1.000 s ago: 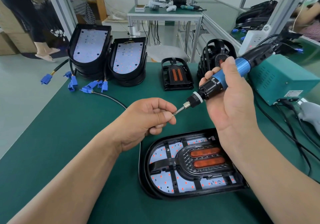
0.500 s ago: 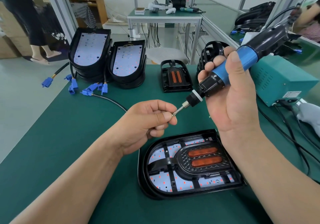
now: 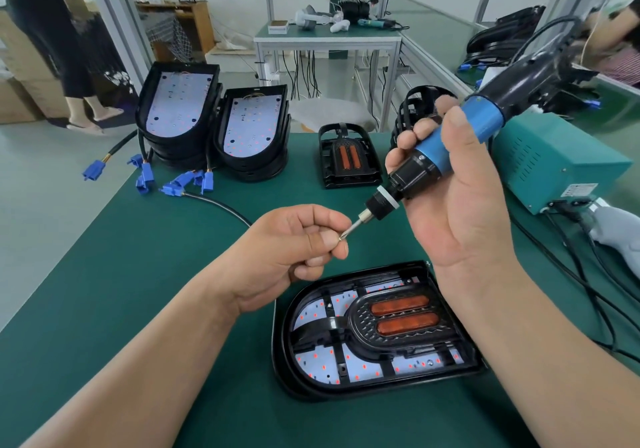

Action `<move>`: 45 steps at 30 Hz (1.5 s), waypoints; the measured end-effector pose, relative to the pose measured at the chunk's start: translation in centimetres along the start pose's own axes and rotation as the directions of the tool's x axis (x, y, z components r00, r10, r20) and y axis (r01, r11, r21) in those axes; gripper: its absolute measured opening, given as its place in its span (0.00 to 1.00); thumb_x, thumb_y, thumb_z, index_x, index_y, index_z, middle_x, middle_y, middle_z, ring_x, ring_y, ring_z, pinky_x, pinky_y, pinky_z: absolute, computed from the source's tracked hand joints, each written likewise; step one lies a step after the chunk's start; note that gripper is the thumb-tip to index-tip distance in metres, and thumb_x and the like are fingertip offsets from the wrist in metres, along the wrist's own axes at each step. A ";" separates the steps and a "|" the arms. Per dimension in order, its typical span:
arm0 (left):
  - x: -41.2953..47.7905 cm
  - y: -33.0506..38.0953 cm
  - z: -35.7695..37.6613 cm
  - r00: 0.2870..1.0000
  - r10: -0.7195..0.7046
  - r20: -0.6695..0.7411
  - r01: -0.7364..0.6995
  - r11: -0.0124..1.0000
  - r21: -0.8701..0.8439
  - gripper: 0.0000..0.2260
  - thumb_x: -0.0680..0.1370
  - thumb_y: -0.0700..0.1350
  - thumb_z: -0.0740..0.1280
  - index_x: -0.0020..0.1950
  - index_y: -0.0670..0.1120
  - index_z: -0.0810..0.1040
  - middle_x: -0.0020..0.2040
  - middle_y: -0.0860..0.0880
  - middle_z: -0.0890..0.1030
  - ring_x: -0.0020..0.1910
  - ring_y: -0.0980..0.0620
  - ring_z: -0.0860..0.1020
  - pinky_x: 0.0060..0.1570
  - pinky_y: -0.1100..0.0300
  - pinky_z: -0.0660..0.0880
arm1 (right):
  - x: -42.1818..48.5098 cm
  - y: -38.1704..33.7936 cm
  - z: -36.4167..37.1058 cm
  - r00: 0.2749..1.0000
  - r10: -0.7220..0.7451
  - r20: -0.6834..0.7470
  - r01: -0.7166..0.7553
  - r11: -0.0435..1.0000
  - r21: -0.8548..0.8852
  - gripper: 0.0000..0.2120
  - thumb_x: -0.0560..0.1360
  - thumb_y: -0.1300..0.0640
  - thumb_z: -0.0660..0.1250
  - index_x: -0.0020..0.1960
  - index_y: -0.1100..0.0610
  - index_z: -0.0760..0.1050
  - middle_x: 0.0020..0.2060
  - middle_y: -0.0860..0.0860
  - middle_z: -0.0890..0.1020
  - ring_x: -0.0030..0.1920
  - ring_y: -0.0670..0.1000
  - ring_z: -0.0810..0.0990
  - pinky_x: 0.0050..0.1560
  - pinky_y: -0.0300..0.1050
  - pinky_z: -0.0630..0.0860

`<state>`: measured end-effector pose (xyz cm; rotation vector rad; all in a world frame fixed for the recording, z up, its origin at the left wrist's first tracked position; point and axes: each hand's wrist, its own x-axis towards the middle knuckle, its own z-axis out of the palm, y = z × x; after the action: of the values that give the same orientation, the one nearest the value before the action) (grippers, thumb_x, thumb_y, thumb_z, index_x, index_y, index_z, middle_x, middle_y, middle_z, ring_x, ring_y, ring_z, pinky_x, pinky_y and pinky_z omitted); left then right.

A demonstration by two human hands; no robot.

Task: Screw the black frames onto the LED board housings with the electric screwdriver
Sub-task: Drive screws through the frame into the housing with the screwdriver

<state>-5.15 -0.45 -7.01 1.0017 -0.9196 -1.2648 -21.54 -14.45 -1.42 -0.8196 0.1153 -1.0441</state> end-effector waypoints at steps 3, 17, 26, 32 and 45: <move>0.1 -0.1 0.0 0.998 0.036 -0.050 -0.034 0.998 0.043 0.08 0.78 0.37 0.70 0.54 0.45 0.86 0.42 0.40 0.82 0.30 0.55 0.66 0.29 0.66 0.66 | 0.3 0.5 -0.3 0.992 0.023 -0.127 -0.024 1.000 -0.006 0.11 0.84 0.53 0.68 0.62 0.56 0.71 0.44 0.51 0.79 0.46 0.51 0.81 0.53 0.50 0.79; -0.2 0.3 0.3 0.995 -0.038 -0.092 0.048 0.993 0.112 0.15 0.82 0.46 0.66 0.60 0.37 0.81 0.43 0.42 0.81 0.34 0.55 0.68 0.30 0.65 0.67 | 0.4 0.7 -0.7 0.960 0.062 -0.271 -0.060 0.998 0.017 0.13 0.83 0.54 0.70 0.62 0.58 0.71 0.41 0.52 0.79 0.40 0.51 0.81 0.47 0.50 0.81; -0.4 0.5 -0.2 0.995 -0.085 -0.055 0.089 0.993 0.076 0.08 0.84 0.38 0.66 0.56 0.40 0.84 0.43 0.42 0.81 0.34 0.55 0.68 0.30 0.66 0.68 | 0.6 0.4 -0.9 0.954 0.064 -0.293 -0.044 0.996 0.076 0.14 0.82 0.55 0.71 0.63 0.58 0.71 0.41 0.53 0.79 0.40 0.52 0.81 0.50 0.50 0.81; -0.3 0.3 0.0 0.996 -0.083 -0.045 0.091 0.974 0.209 0.10 0.77 0.40 0.74 0.58 0.42 0.85 0.44 0.44 0.82 0.32 0.56 0.68 0.31 0.67 0.68 | 0.5 0.5 -0.7 0.959 0.053 -0.278 -0.034 0.997 0.073 0.14 0.83 0.56 0.70 0.63 0.58 0.70 0.41 0.53 0.79 0.40 0.52 0.80 0.48 0.49 0.81; -0.4 0.5 0.9 0.996 -0.022 -0.084 0.041 0.971 0.237 0.02 0.76 0.40 0.74 0.47 0.43 0.85 0.40 0.44 0.80 0.29 0.56 0.67 0.30 0.67 0.65 | 0.4 0.6 -0.6 0.972 0.021 -0.233 -0.013 0.999 0.032 0.11 0.84 0.56 0.69 0.62 0.58 0.70 0.42 0.52 0.79 0.40 0.51 0.81 0.49 0.50 0.81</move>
<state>-5.90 -0.08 -6.24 1.2511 -1.0127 -1.1492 -21.19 -14.94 -2.16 -0.6647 0.3049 -1.1210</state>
